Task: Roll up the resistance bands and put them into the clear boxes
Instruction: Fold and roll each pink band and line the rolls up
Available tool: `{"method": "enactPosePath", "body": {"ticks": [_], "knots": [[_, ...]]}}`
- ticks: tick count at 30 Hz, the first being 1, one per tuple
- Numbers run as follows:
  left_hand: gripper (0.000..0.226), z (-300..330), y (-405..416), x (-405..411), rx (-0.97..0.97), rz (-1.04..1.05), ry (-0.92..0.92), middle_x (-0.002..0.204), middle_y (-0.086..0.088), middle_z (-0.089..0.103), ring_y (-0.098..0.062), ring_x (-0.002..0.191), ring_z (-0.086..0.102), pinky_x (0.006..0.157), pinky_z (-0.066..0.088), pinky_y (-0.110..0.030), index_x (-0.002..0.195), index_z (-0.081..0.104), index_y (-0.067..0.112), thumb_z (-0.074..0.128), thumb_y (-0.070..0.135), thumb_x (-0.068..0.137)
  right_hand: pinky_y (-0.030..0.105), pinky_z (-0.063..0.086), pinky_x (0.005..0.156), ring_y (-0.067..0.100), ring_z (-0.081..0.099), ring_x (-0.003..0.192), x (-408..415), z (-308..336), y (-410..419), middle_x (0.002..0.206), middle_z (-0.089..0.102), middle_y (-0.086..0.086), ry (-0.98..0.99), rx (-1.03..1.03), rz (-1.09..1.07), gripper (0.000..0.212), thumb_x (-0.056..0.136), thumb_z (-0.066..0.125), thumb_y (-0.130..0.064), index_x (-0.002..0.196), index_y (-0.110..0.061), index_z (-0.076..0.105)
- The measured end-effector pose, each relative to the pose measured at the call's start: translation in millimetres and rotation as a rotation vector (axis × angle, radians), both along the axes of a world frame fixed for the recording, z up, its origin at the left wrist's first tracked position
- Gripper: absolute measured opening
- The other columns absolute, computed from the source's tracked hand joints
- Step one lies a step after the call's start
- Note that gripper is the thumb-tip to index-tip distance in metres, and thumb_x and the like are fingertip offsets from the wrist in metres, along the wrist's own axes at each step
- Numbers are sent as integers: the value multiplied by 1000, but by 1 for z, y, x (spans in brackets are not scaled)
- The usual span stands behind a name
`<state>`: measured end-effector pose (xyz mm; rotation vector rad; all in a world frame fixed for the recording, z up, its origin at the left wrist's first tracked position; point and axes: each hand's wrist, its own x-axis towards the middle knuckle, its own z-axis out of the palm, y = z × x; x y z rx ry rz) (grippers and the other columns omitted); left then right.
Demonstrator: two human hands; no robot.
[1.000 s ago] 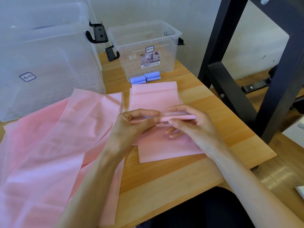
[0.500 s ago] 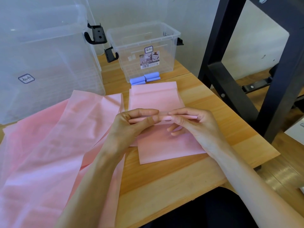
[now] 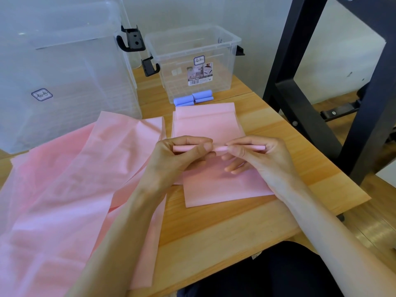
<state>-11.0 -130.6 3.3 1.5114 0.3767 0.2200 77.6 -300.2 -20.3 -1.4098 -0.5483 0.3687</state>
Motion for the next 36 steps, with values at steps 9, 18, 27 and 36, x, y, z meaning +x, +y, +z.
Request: {"method": "enactPosePath", "body": {"ticks": [9,18,27,36], "knots": [[18,-5,0,2,38,6,8,79,-1,76,-9,72,65,78,57,-22,80,80,20,79,27,64,26,60,59,27,75,69,0,0,1,80,76,9,38,40,-43,14,79,73,-13,92,-10,76],[23,0,1,0,18,1,-16,84,-8,77,-15,82,75,69,58,-20,94,76,13,71,27,77,27,60,61,27,74,69,1,3,-2,80,76,13,32,-13,31,19,73,74,-11,90,-3,75],[15,0,7,-1,13,43,-7,83,-10,77,-17,81,75,69,58,-21,88,76,8,74,20,80,25,59,58,27,74,68,8,14,8,80,75,13,41,-128,61,13,82,72,-16,91,-7,76],[20,2,6,-1,-19,14,-22,85,-9,77,-15,82,75,70,58,-20,92,76,12,72,23,76,27,59,58,28,74,65,4,7,8,78,75,13,21,-48,31,21,75,74,-17,92,-6,75]]}}
